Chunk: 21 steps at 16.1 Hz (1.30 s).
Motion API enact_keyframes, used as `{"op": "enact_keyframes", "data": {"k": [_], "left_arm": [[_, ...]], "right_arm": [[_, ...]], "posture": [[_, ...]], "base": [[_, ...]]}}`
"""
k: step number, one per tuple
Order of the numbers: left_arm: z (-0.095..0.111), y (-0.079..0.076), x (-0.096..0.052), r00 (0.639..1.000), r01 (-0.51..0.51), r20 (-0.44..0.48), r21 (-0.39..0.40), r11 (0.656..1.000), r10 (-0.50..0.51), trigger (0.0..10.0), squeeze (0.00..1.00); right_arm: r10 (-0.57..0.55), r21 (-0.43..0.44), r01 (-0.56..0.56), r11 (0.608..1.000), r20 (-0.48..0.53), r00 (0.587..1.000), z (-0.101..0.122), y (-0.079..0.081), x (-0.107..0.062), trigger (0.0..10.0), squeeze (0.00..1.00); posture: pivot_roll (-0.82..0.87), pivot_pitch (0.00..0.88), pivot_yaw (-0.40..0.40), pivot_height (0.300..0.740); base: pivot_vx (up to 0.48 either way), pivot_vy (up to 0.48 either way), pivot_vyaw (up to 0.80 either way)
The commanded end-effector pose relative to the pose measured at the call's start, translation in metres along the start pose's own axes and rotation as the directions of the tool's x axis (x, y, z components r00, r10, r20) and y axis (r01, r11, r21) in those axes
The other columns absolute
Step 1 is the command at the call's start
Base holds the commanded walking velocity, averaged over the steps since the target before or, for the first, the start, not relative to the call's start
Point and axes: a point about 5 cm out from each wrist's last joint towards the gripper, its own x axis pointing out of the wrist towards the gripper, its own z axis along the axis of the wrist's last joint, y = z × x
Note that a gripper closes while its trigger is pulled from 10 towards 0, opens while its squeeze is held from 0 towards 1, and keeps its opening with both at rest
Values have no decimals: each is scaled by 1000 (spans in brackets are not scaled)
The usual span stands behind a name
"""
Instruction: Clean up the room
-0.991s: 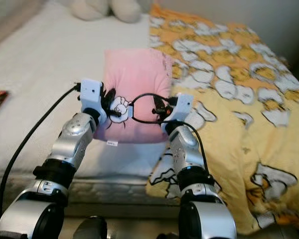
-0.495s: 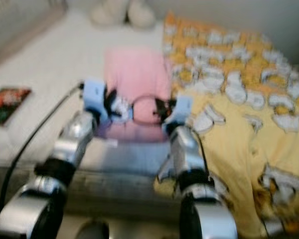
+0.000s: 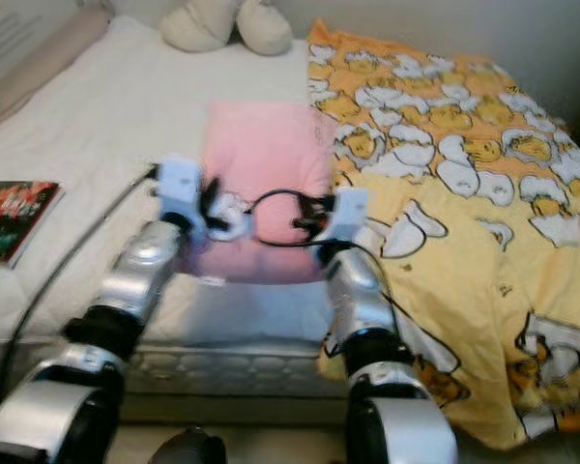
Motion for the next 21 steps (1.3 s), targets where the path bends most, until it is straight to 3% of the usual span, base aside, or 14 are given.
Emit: {"op": "enact_keyframes", "data": {"k": [1,11,21], "left_arm": [[15,-12,6,998,26,52,13,1000,-27,10000,0],[25,-7,9,995,-28,98,13,1000,26,10000,0],[22,-10,11,997,-18,81,33,999,16,10000,0]], "right_arm": [[-6,-17,6,1000,29,1000,9,-7,-1,10000,0],[4,-32,-2,999,50,999,15,-5,1,10000,0],[1,-37,1,999,49,999,16,-7,0,10000,0]], "posture": [[99,0,-49,740],[99,0,-47,740],[92,0,-44,740]], "base": [[0,472,0],[0,457,0],[0,440,0]]}}
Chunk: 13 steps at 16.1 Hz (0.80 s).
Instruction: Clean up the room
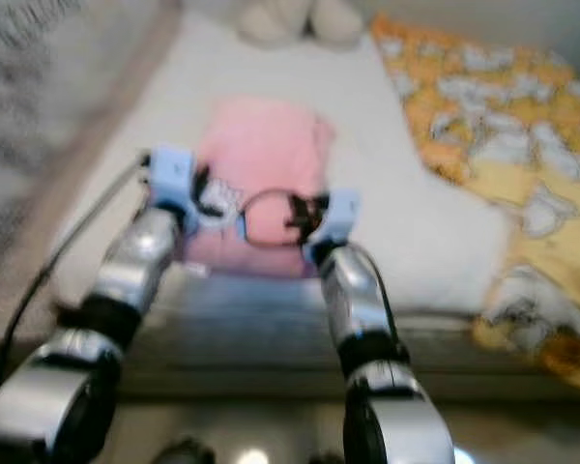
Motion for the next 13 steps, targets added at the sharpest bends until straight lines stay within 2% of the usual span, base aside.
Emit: {"op": "enact_keyframes", "data": {"k": [1,2,5,7,13], "left_arm": [[8,-15,4,999,34,20,36,999,-34,10000,0],[6,-15,4,1000,27,9,59,998,-27,10000,0],[8,-15,4,999,22,25,44,999,-23,10000,0],[8,-10,4,999,-16,29,22,1000,15,10000,0],[6,-7,2,999,-45,27,27,999,44,10000,0]], "right_arm": [[-21,-24,22,999,37,999,11,-11,-2,10000,0],[-20,-25,21,999,35,999,11,-11,-2,10000,0],[-16,-29,17,999,31,999,11,-11,-2,10000,0],[-10,-32,11,999,26,1000,10,-11,-2,10000,0],[10,-34,-9,999,14,1000,9,-7,-1,10000,0]], "posture": [[92,0,-45,740],[93,0,-45,740],[98,0,-49,740],[100,0,-52,740],[106,0,-60,740]], "base": [[0,0,0],[0,0,0],[0,0,0],[480,0,0],[480,0,0]]}}
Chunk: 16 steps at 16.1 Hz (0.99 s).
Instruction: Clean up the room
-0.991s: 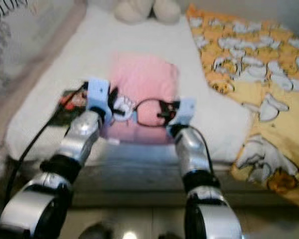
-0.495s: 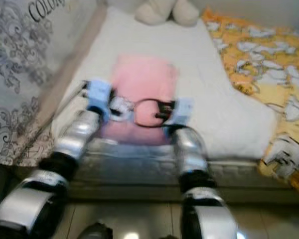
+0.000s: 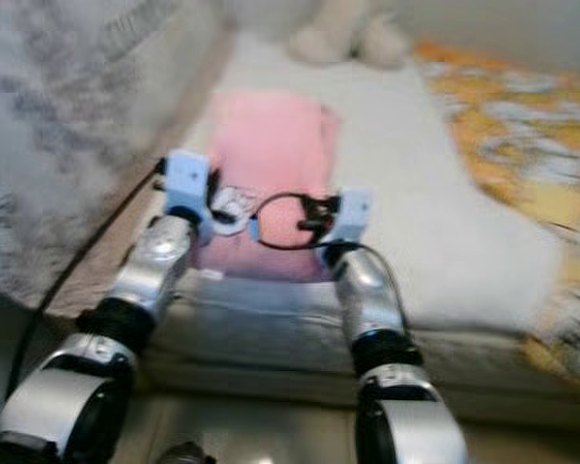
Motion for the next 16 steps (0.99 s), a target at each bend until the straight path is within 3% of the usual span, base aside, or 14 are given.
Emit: {"op": "enact_keyframes", "data": {"k": [1,5,8,16], "left_arm": [[5,10,1,999,-35,20,11,999,35,10000,0],[5,12,1,999,-51,18,8,999,51,10000,0],[9,20,3,996,-84,22,1,996,84,10000,0],[26,38,16,987,-162,2,0,987,162,10000,0]], "right_arm": [[35,-7,-35,999,16,999,4,8,4,10000,0],[42,-8,-42,999,10,999,3,9,4,10000,0],[61,-15,-61,998,1,998,2,12,5,10000,0],[130,-58,-131,990,-29,991,16,29,27,10000,0]], "posture": [[107,0,-61,740],[108,0,-63,740],[112,0,-69,740],[165,0,-90,740]], "base": [[480,0,0],[478,0,0],[334,338,0],[0,465,0]]}}
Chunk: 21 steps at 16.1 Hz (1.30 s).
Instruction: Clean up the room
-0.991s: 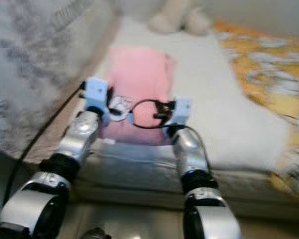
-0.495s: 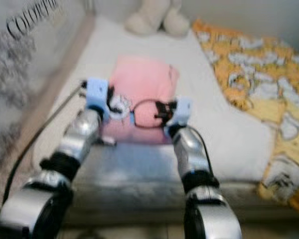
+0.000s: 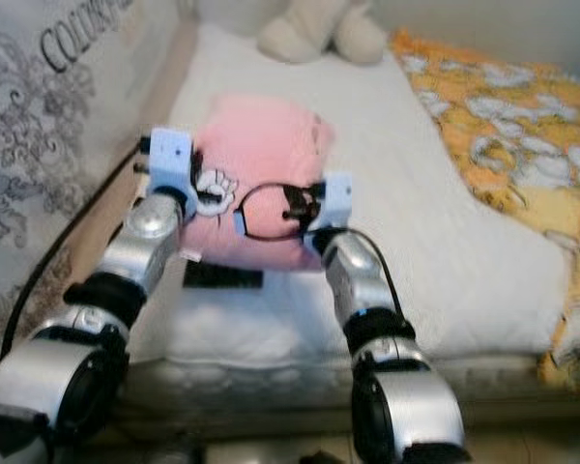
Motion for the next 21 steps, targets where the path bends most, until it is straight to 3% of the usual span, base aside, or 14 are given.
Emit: {"op": "enact_keyframes", "data": {"k": [1,5,7,9,11,14,16,17,18,19,21], "left_arm": [[6,13,2,998,-59,12,-9,998,59,10000,0],[8,20,6,995,-102,-3,65,993,102,10000,0],[-12,21,3,987,-121,-98,57,991,126,10000,0],[0,9,7,993,-103,-41,87,991,107,10000,0],[8,2,9,996,-88,-11,80,993,89,10000,0],[19,-10,2,993,-4,121,58,998,-4,10000,0],[19,-10,-5,988,12,152,47,999,-19,10000,0],[16,-9,-20,983,10,181,5,1000,-11,10000,0],[16,-9,-20,983,10,181,5,1000,-11,10000,0],[14,-13,-36,980,18,197,-28,999,-12,10000,0],[14,-22,-48,978,38,209,-40,998,-29,10000,0]], "right_arm": [[38,-25,-38,999,17,999,7,10,7,10000,0],[92,-62,-95,994,-52,994,10,20,18,10000,0],[95,-139,-113,984,-124,988,2,23,19,10000,0],[83,-182,-116,976,-177,981,-7,22,17,10000,0],[76,-164,-102,981,-158,984,-5,23,18,10000,0],[-77,-153,87,984,67,995,20,6,15,10000,0],[-64,-210,90,973,126,990,23,7,11,10000,0],[-54,-270,117,956,230,972,28,5,-4,10000,0],[-54,-270,117,956,230,972,28,5,-4,10000,0],[-63,-298,159,941,307,950,34,1,-23,10000,0],[-95,-298,202,933,339,936,36,-4,-41,10000,0]], "posture": [[165,0,-90,740],[214,0,-104,740],[229,12,-113,740],[230,34,-118,740],[221,40,-119,740],[208,16,-126,740],[202,7,-124,740],[192,0,-123,740],[192,0,-123,740],[176,0,-120,740],[170,0,-123,740]], "base": [[0,0,0],[0,0,0],[0,0,0],[0,0,0],[0,0,0],[0,0,0],[0,0,0],[0,0,0],[0,0,0],[0,0,0],[0,0,0]]}}
